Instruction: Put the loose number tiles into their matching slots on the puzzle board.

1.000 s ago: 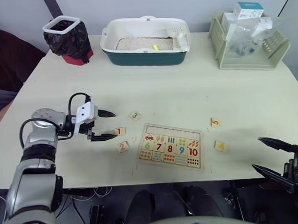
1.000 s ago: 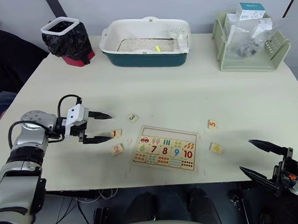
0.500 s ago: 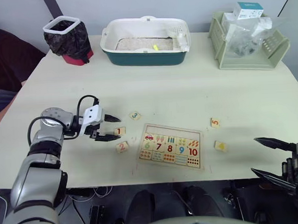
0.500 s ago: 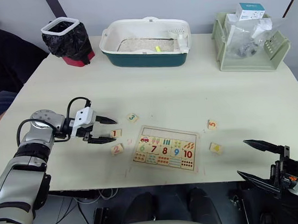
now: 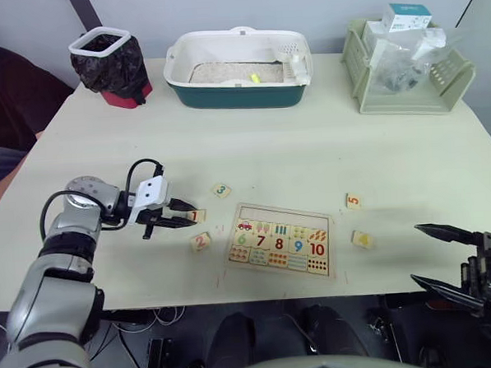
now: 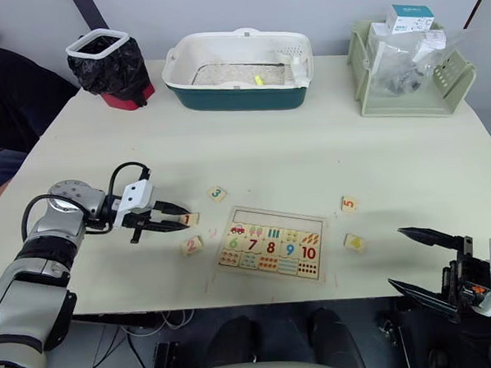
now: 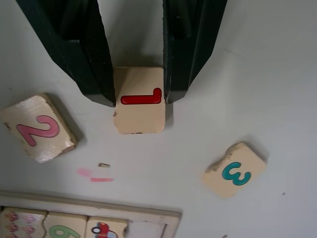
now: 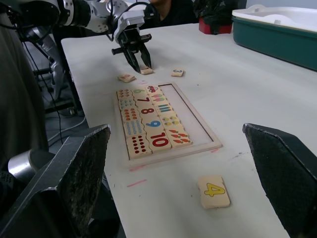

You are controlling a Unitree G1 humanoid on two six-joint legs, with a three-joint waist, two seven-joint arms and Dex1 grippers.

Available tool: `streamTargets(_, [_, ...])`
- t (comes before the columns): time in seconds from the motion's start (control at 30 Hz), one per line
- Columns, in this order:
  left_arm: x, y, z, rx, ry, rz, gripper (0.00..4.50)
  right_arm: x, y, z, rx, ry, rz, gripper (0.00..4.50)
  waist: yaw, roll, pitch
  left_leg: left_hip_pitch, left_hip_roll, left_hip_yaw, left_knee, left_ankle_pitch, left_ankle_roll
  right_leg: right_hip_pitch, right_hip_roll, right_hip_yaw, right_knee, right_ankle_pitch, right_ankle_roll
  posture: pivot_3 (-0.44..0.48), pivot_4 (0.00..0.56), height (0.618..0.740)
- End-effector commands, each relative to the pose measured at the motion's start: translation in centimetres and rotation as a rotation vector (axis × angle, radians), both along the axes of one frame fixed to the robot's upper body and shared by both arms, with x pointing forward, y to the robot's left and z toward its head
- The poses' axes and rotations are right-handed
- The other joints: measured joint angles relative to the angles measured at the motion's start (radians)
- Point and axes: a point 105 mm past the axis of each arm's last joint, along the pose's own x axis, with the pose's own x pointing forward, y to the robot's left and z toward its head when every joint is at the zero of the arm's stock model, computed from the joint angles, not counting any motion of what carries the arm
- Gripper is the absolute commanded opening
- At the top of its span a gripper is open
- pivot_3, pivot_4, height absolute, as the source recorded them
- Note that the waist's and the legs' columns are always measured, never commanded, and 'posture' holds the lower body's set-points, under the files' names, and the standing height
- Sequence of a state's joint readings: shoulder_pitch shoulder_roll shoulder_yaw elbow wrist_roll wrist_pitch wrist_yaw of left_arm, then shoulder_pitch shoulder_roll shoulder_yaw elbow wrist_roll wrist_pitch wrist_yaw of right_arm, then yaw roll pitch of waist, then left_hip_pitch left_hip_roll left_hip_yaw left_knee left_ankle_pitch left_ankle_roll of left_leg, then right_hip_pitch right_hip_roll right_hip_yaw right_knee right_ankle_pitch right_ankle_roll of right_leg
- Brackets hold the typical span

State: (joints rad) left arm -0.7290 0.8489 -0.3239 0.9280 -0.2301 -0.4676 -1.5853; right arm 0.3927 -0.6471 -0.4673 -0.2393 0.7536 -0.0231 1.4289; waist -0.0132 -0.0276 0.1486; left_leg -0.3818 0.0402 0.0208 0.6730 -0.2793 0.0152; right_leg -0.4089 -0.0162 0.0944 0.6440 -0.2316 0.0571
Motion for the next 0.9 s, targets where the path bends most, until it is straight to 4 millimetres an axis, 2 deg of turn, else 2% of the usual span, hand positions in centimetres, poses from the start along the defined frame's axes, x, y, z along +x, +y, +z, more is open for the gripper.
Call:
streamTargets(0.03, [0.2, -1.1, 3.3, -0.019, -0.045, -0.069, 0.9, 0.1, 0.2, 0.4, 0.003, -0.018, 0.0, 4.5, 0.002, -0.001, 0.001, -0.001, 0.0, 0.0, 0.0, 0.0, 0.0, 0.0, 0.0, 0.0, 0.0, 0.0, 0.0, 0.0, 0.15, 0.74])
streamTargets(0.3, [-1.0, -3.6, 5.9, -0.031, 0.018, -0.145, 0.9, 0.4, 0.8, 0.3, 0.017, -0.029, -0.003, 4.5, 0.002, -0.001, 0.001, -0.001, 0.0, 0.0, 0.0, 0.0, 0.0, 0.0, 0.0, 0.0, 0.0, 0.001, 0.002, 0.0, 0.15, 0.74])
streamTargets(0.47, [-1.0, -6.2, 7.4, -0.044, 0.02, -0.193, 0.9, 0.6, 1.2, 0.5, 0.025, -0.044, -0.007, 4.5, 0.003, -0.001, 0.001, 0.0, 0.0, 0.0, 0.0, 0.0, 0.0, 0.0, 0.0, 0.0, 0.0, -0.001, 0.0, 0.0, 0.15, 0.74])
streamTargets(0.7, [-0.1, -9.1, 7.8, -0.004, -0.021, -0.216, 0.9, 0.7, 1.7, 0.7, 0.037, -0.064, -0.01, 4.5, 0.002, -0.001, 0.001, -0.001, 0.0, -0.001, 0.001, 0.0, 0.0, 0.0, 0.001, 0.0, 0.0, -0.001, -0.001, 0.0, 0.15, 0.74])
streamTargets(0.9, [-0.2, -11.8, 7.0, 0.066, -0.026, -0.247, 0.9, 0.5, 1.7, 0.9, 0.039, -0.074, -0.025, 4.5, 0.003, -0.001, 0.001, -0.001, 0.0, -0.001, 0.001, 0.0, 0.0, 0.0, 0.001, 0.0, 0.0, -0.001, 0.0, 0.0, 0.15, 0.74])
